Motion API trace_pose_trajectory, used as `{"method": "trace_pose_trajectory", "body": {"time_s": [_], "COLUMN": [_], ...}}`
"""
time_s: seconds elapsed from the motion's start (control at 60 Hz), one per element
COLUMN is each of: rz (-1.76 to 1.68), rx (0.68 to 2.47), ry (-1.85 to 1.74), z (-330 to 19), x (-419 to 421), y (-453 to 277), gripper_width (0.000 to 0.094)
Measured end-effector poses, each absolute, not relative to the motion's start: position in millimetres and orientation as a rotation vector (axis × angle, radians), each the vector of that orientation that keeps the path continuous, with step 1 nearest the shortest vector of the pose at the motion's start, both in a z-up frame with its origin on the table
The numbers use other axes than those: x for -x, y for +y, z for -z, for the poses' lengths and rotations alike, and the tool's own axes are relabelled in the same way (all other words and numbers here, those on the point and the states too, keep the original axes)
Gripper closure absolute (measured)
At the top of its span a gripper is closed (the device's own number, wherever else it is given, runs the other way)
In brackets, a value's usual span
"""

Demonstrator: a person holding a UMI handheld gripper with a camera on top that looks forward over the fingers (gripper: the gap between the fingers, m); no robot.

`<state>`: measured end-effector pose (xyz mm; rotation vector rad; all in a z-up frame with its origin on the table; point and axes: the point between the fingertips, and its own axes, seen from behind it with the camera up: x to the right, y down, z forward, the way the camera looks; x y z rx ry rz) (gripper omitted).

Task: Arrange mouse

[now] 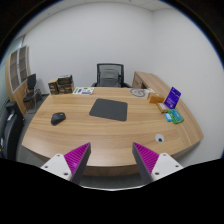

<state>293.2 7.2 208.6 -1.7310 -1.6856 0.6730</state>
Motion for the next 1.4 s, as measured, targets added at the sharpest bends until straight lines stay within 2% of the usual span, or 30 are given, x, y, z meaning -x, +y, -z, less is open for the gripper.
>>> {"method": "trace_pose_trajectory", "body": {"time_s": [0.5,1.167,1.4], "rz": [-0.714,-0.807,-0.817], "rx": [1.723,1.677,1.676], "ry": [-1.722,-1.823,-1.813], "z": [-173,-124,-100], "x": [-260,-209,-171], "y": [-51,-258,-306], "gripper_width": [0.0073,0.0076,0.0072]}}
